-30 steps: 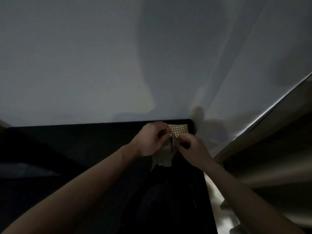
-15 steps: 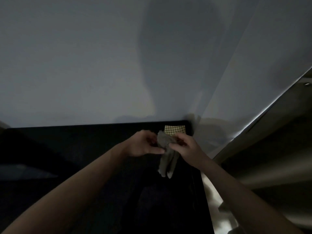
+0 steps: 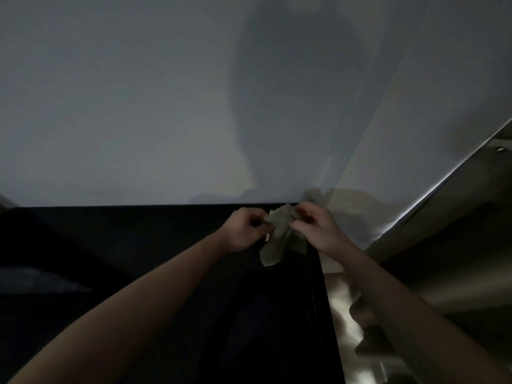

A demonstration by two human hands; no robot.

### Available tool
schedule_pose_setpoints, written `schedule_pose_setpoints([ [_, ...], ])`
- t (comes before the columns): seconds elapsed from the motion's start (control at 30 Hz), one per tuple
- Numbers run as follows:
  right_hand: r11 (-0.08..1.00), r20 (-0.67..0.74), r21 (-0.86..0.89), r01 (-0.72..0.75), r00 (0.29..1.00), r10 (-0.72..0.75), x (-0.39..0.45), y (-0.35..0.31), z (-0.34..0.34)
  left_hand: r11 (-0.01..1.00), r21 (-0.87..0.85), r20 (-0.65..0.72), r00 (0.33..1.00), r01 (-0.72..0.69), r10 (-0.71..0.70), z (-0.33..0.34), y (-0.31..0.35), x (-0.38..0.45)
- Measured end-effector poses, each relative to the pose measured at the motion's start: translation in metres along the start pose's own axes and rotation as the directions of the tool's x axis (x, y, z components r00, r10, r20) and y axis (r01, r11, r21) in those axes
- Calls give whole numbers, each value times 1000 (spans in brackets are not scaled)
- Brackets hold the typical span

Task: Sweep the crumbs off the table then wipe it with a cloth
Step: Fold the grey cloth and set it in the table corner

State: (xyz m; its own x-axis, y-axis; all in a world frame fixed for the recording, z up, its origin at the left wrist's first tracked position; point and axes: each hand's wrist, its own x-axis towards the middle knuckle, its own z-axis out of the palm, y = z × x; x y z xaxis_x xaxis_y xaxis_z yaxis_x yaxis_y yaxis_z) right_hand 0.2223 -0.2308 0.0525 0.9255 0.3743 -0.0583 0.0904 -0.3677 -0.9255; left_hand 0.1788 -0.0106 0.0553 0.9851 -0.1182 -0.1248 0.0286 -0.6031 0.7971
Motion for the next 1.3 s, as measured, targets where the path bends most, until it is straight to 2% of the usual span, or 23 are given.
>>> schedule_pose_setpoints([
  [0.07,997,-47,-66,28,998,-31,0,2,-8,997,69,-118,992,-28,36,-3,3,1],
  [0.13,991,-78,-118,60,995,-69,-7,8,-11,984,153,-156,981,-88,112,0,4,-5],
  [0.2,990,-79,-127,61,994,-71,-24,21,-8,967,208,-115,978,-150,177,11,2,-17],
  [0.27,982,-72,-191,-4,997,-10,-46,41,0,955,239,-19,982,-177,187,32,-7,-35],
  [0.4,951,10,-235,-202,978,210,-103,95,25,951,300,203,979,-75,13,90,-50,-72],
  [0.5,908,73,-255,-333,930,361,-134,130,43,938,346,344,930,5,-132,125,-71,-88],
  [0.67,866,-37,-216,-450,891,453,-127,150,60,921,362,350,895,142,-275,141,-88,-70],
  [0.8,846,-155,-198,-495,868,472,-88,160,65,923,314,167,945,221,-283,138,-94,-36],
  [0.87,832,-188,-171,-528,846,499,-73,169,69,902,315,94,936,295,-339,139,-102,-29],
  [0.93,800,-188,-185,-570,820,541,-65,181,74,843,326,83,875,428,-476,143,-113,-33],
  [1.0,753,-175,-203,-626,779,601,-64,192,83,776,289,138,778,561,-613,150,-124,-44],
  [1.07,725,-180,-192,-662,750,637,-64,201,90,739,193,198,712,646,-674,158,-134,-52],
  [1.13,698,-181,-184,-692,722,668,-61,205,94,744,102,223,714,661,-664,162,-139,-50],
  [1.2,698,-179,-211,-684,729,660,-51,208,92,752,8,240,729,659,-641,163,-136,-39],
  [1.3,743,-223,-172,-647,760,610,-26,209,78,808,-75,214,800,585,-560,163,-125,-10],
])
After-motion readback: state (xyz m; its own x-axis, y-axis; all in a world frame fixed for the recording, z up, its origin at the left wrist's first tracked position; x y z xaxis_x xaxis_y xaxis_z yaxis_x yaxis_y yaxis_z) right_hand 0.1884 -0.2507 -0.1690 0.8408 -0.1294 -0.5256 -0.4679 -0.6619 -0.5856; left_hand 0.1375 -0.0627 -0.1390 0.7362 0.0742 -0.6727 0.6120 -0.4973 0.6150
